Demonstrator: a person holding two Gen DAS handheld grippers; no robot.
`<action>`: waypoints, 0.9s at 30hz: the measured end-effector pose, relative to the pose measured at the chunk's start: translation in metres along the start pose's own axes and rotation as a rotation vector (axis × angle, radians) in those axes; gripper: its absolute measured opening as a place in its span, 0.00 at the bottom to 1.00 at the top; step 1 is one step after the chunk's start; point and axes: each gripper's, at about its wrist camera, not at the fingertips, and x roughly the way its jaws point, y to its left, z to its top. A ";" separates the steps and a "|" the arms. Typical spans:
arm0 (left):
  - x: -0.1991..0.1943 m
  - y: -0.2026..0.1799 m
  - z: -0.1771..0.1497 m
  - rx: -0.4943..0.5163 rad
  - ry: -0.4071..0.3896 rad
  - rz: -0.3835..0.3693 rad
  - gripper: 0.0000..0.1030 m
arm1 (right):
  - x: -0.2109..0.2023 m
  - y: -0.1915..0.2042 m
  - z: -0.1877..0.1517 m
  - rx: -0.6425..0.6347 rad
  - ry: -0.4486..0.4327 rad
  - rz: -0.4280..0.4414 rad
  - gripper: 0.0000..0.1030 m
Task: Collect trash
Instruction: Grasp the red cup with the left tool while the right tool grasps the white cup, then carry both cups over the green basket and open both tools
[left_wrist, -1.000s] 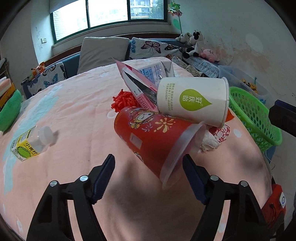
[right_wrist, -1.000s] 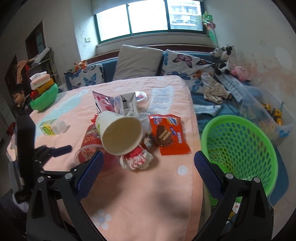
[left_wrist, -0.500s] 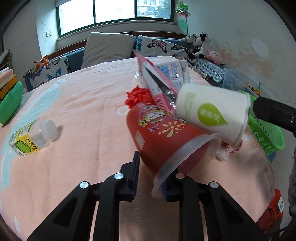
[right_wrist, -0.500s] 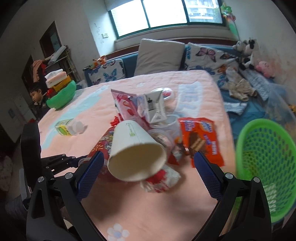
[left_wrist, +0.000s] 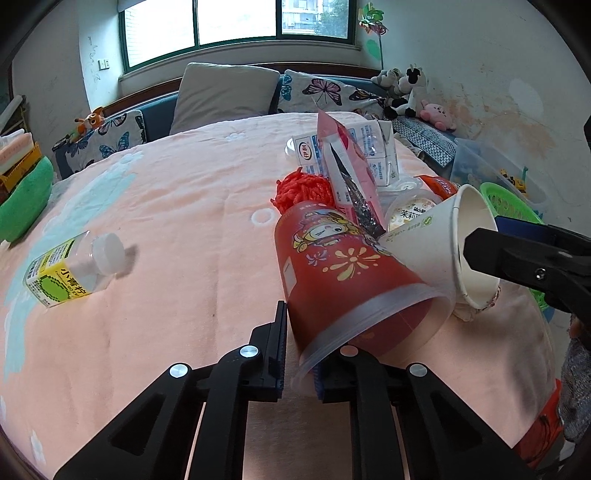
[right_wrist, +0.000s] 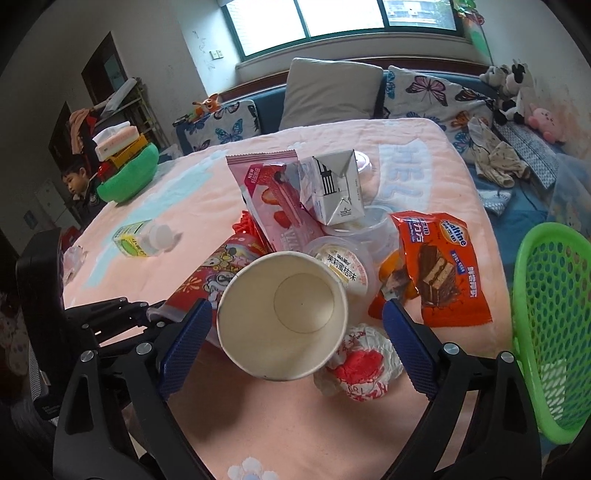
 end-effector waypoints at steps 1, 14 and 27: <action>0.000 0.000 0.000 0.002 -0.003 -0.001 0.11 | 0.001 0.001 0.001 -0.002 0.001 -0.001 0.89; -0.006 0.007 -0.001 0.005 -0.017 -0.006 0.08 | 0.016 0.012 0.007 0.006 0.040 -0.013 0.69; -0.056 0.011 0.001 0.043 -0.081 -0.043 0.05 | -0.046 0.012 0.008 0.021 -0.073 -0.005 0.68</action>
